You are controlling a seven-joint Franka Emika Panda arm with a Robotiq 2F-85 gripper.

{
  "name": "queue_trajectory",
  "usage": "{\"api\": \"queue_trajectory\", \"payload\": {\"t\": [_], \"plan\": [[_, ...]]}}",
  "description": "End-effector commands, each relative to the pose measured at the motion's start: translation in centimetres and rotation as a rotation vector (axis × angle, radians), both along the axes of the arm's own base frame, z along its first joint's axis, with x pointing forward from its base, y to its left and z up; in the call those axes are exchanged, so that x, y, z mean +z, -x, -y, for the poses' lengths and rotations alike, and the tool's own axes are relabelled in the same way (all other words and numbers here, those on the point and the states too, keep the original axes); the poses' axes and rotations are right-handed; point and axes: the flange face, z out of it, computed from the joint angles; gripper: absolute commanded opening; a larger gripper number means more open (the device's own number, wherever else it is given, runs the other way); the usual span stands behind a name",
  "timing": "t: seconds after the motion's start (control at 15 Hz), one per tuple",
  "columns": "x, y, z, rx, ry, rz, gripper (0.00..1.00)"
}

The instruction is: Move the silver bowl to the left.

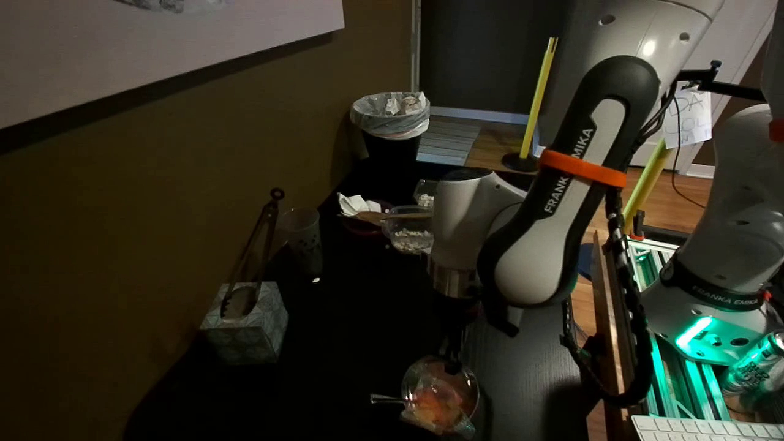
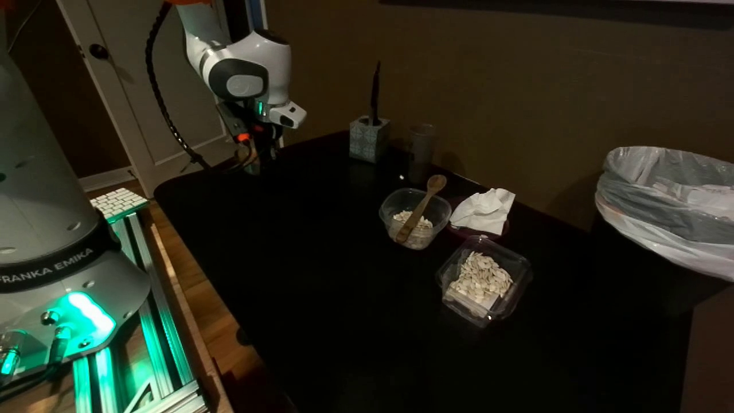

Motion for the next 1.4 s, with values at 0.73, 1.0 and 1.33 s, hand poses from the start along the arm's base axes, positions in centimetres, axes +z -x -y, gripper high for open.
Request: {"api": "queue_trajectory", "payload": {"t": [0.73,1.0,1.33], "plan": [[1.7,2.5,-7.3,0.322,-0.112,0.079,0.01],[1.6,5.1,-10.1,0.543,-0.147,0.066,0.01],[0.2,7.1,-11.5,0.767,-0.149,0.087,0.01]]}}
